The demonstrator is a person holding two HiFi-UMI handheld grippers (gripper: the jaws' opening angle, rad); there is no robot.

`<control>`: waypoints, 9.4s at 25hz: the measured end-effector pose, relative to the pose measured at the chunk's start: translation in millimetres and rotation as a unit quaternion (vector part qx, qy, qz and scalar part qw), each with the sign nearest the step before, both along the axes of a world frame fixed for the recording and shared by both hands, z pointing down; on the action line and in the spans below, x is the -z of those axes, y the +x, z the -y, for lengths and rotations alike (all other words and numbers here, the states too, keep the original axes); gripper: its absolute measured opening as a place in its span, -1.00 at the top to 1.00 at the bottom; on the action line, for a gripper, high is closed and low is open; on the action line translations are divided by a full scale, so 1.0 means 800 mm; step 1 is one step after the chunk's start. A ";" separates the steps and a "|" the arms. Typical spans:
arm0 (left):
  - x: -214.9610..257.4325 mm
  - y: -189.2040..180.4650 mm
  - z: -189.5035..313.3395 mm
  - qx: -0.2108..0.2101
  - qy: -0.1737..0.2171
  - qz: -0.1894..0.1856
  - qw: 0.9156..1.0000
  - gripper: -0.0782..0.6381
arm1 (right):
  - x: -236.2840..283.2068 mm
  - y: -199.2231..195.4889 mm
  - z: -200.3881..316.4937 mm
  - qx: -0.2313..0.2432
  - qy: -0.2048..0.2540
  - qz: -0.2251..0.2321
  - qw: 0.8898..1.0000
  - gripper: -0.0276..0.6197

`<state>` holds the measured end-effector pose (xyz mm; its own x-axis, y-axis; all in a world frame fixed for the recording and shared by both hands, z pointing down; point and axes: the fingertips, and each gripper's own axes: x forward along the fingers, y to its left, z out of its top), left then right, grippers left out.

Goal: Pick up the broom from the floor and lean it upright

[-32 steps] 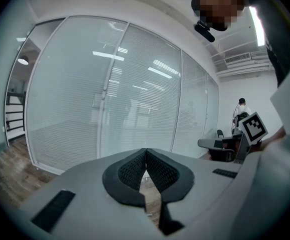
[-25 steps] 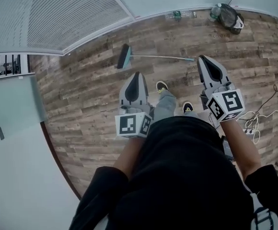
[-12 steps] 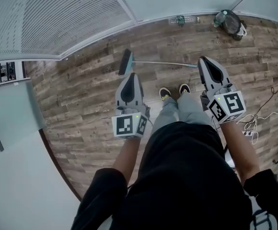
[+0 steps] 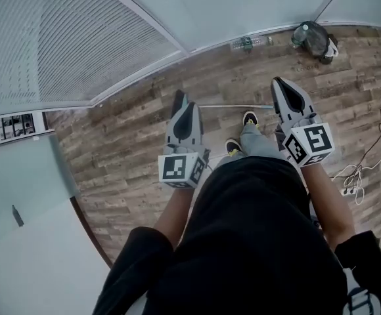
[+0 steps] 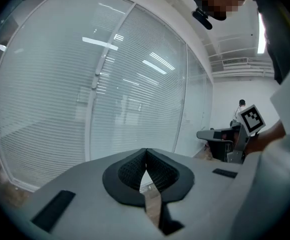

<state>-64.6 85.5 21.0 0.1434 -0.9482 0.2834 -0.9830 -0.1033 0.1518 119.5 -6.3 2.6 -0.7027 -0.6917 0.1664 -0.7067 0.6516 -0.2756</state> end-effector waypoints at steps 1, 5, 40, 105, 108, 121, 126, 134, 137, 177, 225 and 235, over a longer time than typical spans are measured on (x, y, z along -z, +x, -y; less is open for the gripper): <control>-0.002 0.008 0.014 -0.020 -0.002 -0.001 1.000 0.72 | 0.001 0.002 0.015 -0.003 0.005 0.001 1.000 0.86; -0.023 0.037 0.084 -0.101 -0.025 0.034 0.994 0.72 | -0.015 0.012 0.077 -0.015 0.005 0.011 1.000 0.86; -0.816 -0.013 0.070 -0.356 -0.362 0.110 0.854 0.40 | -0.837 -0.103 0.021 -0.129 -0.481 -0.022 0.867 0.48; -1.007 -0.079 0.102 -0.382 -0.299 0.231 0.844 0.52 | -0.952 -0.156 0.116 -0.203 -0.403 0.104 0.886 0.58; -0.961 -0.097 0.119 -0.358 -0.298 0.223 0.856 0.53 | -0.889 -0.188 0.139 -0.170 -0.371 0.110 0.906 0.62; -0.683 -0.161 0.151 -0.233 -0.290 0.178 0.911 0.53 | -0.543 -0.333 0.164 0.063 -0.251 0.057 0.964 0.66; -0.590 -0.193 0.156 -0.193 -0.258 0.145 0.935 0.53 | -0.417 -0.398 0.141 0.174 -0.163 -0.006 0.971 0.65; -0.489 -0.252 0.143 -0.208 -0.175 0.126 0.954 0.27 | -0.303 -0.486 0.105 0.280 -0.027 -0.059 0.958 0.66; -0.453 -0.259 0.108 -0.223 -0.147 0.066 0.961 0.17 | -0.299 -0.490 0.082 0.296 -0.026 -0.094 0.950 0.66; -0.275 -0.383 0.352 -0.189 -0.044 0.015 0.981 0.57 | -0.409 -0.656 0.166 0.299 -0.121 -0.088 0.942 0.65; -0.414 -0.437 0.433 -0.262 -0.170 0.009 0.950 0.60 | -0.534 -0.722 0.236 0.204 -0.253 -0.188 0.927 0.65; -0.421 -0.433 0.437 -0.266 -0.178 0.048 0.946 0.59 | -0.535 -0.716 0.240 0.203 -0.291 -0.163 0.921 0.61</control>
<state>-410.7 -264.4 357.8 0.5309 -0.5907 0.6077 -0.8174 -0.5462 0.1832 -453.1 -197.9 430.5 -0.7306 -0.1107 0.6738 -0.5449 0.6892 -0.4776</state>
